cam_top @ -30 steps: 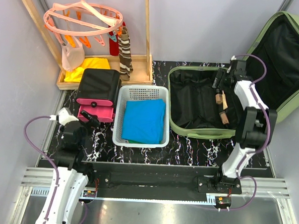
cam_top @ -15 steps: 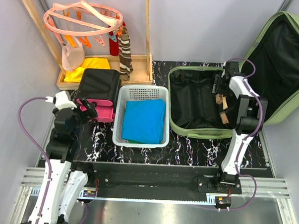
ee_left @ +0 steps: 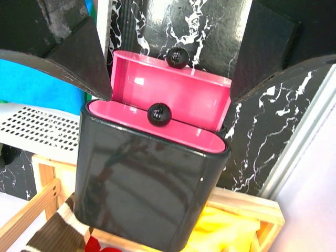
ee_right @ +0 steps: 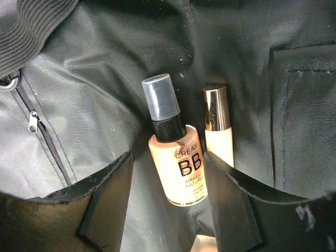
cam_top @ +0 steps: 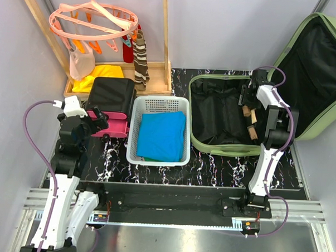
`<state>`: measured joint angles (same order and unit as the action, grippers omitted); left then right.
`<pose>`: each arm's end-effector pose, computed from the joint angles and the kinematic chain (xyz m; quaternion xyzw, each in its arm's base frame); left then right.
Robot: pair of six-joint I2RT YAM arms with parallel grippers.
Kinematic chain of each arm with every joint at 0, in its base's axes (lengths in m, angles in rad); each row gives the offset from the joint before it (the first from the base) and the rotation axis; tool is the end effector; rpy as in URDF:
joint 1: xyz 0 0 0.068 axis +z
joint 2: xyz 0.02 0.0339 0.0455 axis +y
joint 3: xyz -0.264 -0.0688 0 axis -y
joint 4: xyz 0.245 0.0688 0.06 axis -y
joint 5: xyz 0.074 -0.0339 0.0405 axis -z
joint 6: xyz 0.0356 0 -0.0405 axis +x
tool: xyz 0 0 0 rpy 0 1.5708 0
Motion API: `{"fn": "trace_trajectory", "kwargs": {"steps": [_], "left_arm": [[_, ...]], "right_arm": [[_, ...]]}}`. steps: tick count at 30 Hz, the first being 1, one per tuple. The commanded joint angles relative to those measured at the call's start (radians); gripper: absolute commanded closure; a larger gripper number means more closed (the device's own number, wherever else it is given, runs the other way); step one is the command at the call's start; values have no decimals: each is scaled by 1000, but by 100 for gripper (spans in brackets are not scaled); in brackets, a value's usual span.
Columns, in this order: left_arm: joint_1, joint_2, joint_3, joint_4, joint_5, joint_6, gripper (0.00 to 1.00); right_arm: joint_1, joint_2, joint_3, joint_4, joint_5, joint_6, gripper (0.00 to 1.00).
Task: Open, take out, and arrange the luggage
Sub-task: Pick up the object with the right arm
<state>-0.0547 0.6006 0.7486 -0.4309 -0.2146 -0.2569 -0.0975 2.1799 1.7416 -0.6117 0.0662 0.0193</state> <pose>0.1403 -0.0001 0.3278 -0.1442 0.7846 -0.0080 0.6030 0.4704 -0.0484 0.1854 0.0649 0.9636 -0.0420 0.2559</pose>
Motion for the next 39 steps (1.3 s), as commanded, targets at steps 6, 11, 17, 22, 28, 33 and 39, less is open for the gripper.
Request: {"fn": "trace_trajectory", "kwargs": {"steps": [6,11,17,22,28,33,39], "left_arm": [[10,45,61,141,7,70,1],[13,77,77,165,14,97,1],[18,79,66,199,-17,125,1],[26,77,35,210,-14,128,1],[26,57,23,213,-17,136,1],[24,60,12,236,168,104,1],[15,110,21,294,492,58,1]], "right_arm": [[-1,43,-45,-62,153,-71,44],[2,46,-48,-79,204,-119,47],[2,38,-50,-99,238,-145,44],[2,46,-60,-94,169,-144,56],[4,-23,-86,-86,38,-105,100],[12,-244,-146,-34,-127,-50,100],[12,-535,-328,194,-445,105,100]]}}
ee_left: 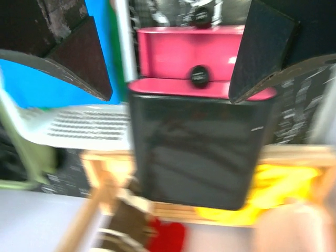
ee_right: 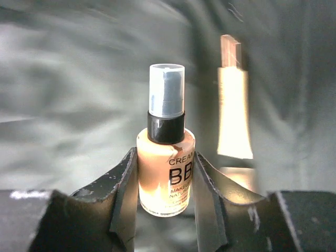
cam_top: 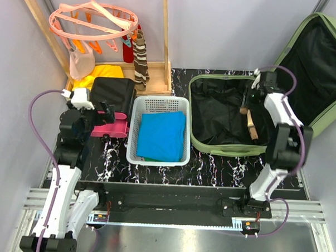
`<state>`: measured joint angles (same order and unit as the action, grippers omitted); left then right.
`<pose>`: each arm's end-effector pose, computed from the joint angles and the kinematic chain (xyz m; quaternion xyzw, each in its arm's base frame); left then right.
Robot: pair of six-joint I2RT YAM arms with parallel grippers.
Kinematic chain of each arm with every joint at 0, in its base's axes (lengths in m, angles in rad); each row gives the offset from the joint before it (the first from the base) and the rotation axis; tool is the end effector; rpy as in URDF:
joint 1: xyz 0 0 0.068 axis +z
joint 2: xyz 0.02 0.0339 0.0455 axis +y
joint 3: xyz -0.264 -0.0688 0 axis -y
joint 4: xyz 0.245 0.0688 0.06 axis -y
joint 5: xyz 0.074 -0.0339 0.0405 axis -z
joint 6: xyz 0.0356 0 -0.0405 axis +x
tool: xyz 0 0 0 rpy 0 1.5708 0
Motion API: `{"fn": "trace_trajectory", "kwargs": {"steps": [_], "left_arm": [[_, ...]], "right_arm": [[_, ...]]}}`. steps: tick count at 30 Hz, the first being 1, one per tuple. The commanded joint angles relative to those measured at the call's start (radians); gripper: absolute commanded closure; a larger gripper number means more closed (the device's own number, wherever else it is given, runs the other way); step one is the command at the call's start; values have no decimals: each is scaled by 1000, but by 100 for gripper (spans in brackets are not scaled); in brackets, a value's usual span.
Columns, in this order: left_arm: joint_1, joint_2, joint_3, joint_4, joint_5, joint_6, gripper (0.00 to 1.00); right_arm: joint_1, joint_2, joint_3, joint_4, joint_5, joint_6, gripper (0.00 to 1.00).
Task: Open, take out, and arrange the luggage
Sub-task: Pick up the object with the right arm, then pass the object from the right arm to the left
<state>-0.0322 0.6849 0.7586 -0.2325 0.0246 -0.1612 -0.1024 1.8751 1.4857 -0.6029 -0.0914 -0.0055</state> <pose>0.1636 -0.0061 0.3411 -0.0411 0.7598 -0.0720 0.6448 0.4066 -0.0385 0.2362 0.0334 0.9570 0.0284 0.2869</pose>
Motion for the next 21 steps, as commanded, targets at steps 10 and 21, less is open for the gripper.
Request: {"fn": "trace_trajectory", "kwargs": {"steps": [10,21], "left_arm": [[-242,120,-41,401,379,-406,2],[-486,330,-64,732,324,-601,2]], "right_arm": [[152,-474,-430,794,-886,292,100],[411,-456,-576,1246,-984,567,100]]}}
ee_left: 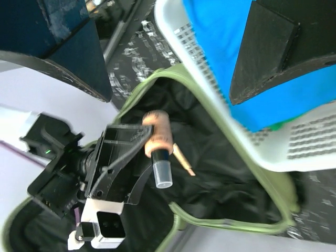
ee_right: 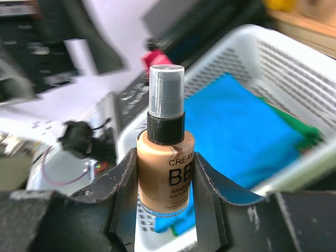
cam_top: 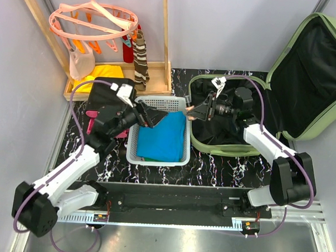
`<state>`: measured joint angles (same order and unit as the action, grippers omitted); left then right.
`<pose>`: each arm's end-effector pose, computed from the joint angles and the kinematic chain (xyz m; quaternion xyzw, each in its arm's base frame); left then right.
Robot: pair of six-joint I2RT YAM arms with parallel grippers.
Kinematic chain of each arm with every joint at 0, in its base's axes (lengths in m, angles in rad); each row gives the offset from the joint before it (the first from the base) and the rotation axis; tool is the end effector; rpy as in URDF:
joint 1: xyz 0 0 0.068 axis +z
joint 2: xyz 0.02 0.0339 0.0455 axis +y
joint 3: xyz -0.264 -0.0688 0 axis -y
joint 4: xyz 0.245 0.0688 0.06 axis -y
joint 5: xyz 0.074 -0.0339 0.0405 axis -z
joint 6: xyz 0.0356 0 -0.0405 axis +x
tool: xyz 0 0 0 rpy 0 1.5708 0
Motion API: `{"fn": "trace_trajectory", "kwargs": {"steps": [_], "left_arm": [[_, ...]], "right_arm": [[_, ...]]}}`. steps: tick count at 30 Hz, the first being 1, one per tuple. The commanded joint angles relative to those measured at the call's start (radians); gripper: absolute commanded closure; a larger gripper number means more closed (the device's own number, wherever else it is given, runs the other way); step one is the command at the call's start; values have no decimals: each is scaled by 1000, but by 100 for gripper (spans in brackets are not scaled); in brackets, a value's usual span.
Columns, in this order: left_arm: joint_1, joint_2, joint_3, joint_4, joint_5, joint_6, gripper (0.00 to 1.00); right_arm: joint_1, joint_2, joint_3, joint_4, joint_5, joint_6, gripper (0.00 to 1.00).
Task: Open, take out, and arrange the luggage
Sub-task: Pass the object from the right arm to the left
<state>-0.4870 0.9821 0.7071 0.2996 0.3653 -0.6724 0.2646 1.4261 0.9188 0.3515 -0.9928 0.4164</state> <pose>0.1997 -0.1201 0.3269 0.0659 0.6958 -0.4917 0.5194 0.2987 0.1118 0.2937 -0.2580 0.6898 0.5320 0.4178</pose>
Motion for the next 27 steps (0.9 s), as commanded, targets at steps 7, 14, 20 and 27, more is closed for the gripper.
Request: {"fn": "trace_trajectory", "kwargs": {"steps": [7,14,20,27], "left_arm": [[-58,157,25,338,-58,-173,2],[-90,259,72,398,-51,-204,7],[-108,302,115,415,-43,-199,25],[-127,336,123,414,-20,-210,55]], "right_arm": [[120,0,3,291,-83,139,100],[147,5,18,251,-83,105,100],[166,14,26,211,-86,87,100],[168,19,26,199,-63,85,100]]}}
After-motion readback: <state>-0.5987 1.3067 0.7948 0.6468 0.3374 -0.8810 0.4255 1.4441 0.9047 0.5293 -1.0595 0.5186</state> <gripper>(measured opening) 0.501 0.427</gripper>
